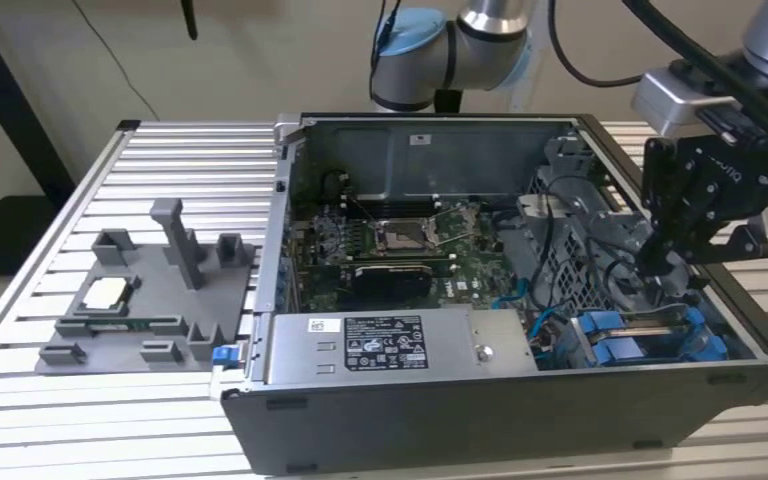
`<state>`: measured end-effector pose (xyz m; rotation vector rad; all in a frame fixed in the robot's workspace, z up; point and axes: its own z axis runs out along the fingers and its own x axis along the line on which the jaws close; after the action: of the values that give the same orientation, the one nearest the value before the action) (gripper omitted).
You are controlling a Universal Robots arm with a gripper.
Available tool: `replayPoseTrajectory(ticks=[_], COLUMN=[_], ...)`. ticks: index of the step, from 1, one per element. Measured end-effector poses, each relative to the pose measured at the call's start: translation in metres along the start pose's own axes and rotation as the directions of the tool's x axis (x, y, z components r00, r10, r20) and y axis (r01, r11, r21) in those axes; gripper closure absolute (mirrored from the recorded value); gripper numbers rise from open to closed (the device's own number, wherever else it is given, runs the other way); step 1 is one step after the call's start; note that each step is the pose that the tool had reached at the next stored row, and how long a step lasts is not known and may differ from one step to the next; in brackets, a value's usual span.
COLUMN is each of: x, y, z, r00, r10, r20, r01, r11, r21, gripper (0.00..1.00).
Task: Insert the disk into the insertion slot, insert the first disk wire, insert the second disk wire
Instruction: 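Insert the first disk wire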
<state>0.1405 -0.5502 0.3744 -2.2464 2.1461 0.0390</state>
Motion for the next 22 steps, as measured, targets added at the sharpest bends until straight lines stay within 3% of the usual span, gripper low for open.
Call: replayPoseTrajectory(ticks=[15,22], x=[0.0077,0.0086], y=[-0.0042,-0.0042], z=[0.0029,0.009], r00=[0.9998,0.9959], r10=[0.015,0.089], r20=[-0.016,-0.0168], r01=[-0.015,-0.089], r11=[0.9999,0.996], r21=[0.0,0.0032], gripper=[0.81,0.81])
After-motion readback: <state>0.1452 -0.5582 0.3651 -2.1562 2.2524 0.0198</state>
